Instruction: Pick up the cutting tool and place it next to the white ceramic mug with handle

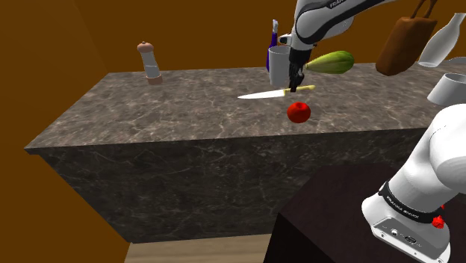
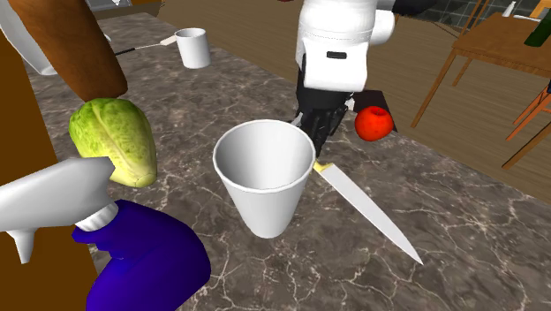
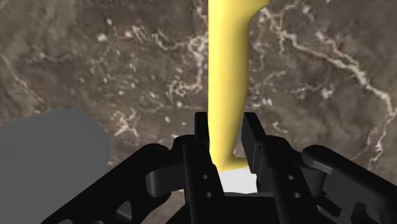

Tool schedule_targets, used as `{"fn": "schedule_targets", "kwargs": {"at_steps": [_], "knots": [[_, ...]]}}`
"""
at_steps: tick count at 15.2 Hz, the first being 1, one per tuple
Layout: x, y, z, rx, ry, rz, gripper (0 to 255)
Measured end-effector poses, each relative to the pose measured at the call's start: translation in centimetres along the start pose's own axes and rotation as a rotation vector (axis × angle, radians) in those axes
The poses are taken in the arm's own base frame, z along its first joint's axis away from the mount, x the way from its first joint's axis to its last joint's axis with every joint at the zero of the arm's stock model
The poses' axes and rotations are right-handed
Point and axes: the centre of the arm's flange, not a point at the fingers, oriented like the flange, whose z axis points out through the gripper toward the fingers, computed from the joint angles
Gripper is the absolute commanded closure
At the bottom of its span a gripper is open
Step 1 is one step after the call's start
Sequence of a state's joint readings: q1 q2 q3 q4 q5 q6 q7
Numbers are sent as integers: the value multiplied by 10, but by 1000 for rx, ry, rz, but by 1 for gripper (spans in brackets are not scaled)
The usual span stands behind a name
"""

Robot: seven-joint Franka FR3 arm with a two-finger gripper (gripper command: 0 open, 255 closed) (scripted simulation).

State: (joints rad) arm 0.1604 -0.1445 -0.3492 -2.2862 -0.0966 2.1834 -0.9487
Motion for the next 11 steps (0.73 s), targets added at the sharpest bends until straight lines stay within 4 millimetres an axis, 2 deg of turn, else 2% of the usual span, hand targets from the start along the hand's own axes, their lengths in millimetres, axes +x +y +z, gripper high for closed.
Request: {"fn": "schedule_targets", "kwargs": {"at_steps": [11], "knots": [[1,3,-58,0,0,0,255]]}}
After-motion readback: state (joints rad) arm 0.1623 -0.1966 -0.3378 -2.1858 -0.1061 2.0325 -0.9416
